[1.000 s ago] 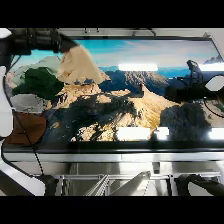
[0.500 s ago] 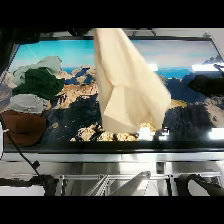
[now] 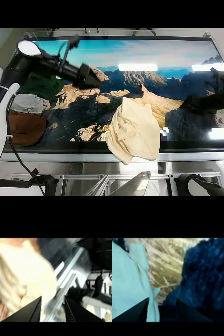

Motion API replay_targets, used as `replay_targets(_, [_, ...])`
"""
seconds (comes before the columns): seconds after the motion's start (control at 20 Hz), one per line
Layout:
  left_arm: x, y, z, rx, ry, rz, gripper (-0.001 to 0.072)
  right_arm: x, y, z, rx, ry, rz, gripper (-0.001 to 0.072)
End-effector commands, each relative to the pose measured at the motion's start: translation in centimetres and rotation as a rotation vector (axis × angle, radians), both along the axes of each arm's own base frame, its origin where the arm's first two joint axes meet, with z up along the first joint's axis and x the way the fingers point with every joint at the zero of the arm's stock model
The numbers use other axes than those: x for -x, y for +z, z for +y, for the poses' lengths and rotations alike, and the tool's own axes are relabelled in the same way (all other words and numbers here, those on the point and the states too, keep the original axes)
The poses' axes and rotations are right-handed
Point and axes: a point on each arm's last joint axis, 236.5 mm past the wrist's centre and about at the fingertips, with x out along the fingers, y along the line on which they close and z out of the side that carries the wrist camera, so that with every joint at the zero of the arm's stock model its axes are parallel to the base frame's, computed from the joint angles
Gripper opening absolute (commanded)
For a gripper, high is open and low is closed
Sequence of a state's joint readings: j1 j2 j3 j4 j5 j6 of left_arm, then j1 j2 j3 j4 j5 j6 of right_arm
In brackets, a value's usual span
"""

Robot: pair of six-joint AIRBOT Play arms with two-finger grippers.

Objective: Fold the shirts.

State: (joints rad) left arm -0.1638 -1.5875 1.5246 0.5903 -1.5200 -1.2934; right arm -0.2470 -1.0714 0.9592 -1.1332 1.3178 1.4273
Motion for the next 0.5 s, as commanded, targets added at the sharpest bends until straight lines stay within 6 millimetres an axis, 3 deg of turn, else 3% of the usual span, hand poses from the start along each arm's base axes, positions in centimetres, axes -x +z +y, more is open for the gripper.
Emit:
replay_targets(0.0, [5.9,-9.3,4.7,-0.29,-0.064,0.255,0.0293,5.5,-4.1,4.2,-0.152,0.039,0.188,0.0377])
replay_targets(0.2, [10.3,-16.7,4.7,-0.423,-0.067,0.331,0.0294,9.7,-10.5,6.8,-0.156,0.057,0.29,0.039])
replay_targets(0.35, [11.6,-20.1,3.1,-0.454,-0.033,0.302,0.0294,9.7,-12.3,8.3,-0.144,0.102,0.281,0.039])
replay_targets(0.45, [12.4,-21.0,1.7,-0.446,-0.033,0.282,0.0294,9.4,-12.8,10.6,-0.187,0.143,0.274,0.0389])
